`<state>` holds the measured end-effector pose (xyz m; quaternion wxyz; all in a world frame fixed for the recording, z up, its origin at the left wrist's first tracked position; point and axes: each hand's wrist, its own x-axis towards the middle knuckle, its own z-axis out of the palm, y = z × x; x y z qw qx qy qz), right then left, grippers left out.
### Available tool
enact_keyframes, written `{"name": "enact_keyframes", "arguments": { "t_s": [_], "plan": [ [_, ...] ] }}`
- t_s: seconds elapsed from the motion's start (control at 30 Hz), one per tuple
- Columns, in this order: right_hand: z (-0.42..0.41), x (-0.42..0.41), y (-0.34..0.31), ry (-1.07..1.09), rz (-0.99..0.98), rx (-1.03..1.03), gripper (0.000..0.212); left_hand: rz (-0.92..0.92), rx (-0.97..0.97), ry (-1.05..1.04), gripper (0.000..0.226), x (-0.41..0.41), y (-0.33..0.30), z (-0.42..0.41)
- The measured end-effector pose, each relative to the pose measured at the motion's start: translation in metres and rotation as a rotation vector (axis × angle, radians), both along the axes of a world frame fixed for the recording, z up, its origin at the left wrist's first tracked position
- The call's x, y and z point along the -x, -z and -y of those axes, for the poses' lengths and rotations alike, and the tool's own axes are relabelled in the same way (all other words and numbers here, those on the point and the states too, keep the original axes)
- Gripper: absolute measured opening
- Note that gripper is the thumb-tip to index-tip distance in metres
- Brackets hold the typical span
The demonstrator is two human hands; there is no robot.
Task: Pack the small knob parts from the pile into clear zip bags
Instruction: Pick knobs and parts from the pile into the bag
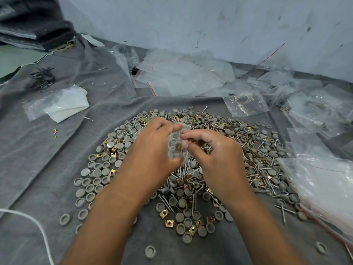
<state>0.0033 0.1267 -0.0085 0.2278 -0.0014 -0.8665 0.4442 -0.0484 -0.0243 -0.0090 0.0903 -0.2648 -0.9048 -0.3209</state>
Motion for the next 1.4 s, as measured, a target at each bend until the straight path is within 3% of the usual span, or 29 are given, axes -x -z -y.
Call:
{"name": "enact_keyframes", "arguments": {
  "t_s": [0.2, 0.37, 0.5, 0.67, 0.73, 0.83, 0.97, 1.03, 1.3, 1.4],
  "plan": [
    [-0.006, -0.004, 0.002, 0.048, -0.067, -0.004, 0.018, -0.008, -0.002, -0.019, 0.067, 0.002, 0.002, 0.002],
    [0.002, -0.003, 0.0, 0.069, -0.172, -0.127, 0.028, -0.027, 0.015, -0.021, 0.066, 0.001, 0.002, 0.001],
    [0.006, 0.0, 0.0, 0.069, 0.003, -0.274, 0.042, -0.019, 0.004, -0.018, 0.063, 0.001, 0.001, 0.001],
    [0.001, -0.007, -0.002, 0.12, -0.047, -0.195, 0.022, -0.006, 0.005, -0.023, 0.069, 0.002, 0.002, 0.001],
    [-0.01, -0.01, -0.002, 0.122, 0.042, -0.144, 0.016, 0.004, 0.0, -0.03, 0.071, 0.002, 0.002, 0.002],
    [-0.026, -0.015, 0.002, -0.004, 0.353, -0.236, 0.011, 0.001, 0.01, -0.038, 0.073, 0.002, 0.001, 0.004],
    [-0.027, -0.024, 0.005, -0.261, 0.631, -0.48, 0.032, 0.006, 0.006, -0.039, 0.07, 0.002, 0.002, 0.003],
    [-0.023, -0.026, 0.007, -0.326, 0.67, -0.55, 0.043, 0.01, 0.004, -0.038, 0.07, 0.002, 0.002, 0.003],
    [-0.033, -0.028, 0.006, -0.246, 0.619, -0.567, 0.011, -0.003, 0.016, -0.042, 0.071, 0.002, 0.002, 0.003],
    [-0.032, -0.029, 0.006, -0.214, 0.594, -0.625, 0.019, 0.0, 0.017, -0.05, 0.071, 0.002, 0.002, 0.003]
  ]
}}
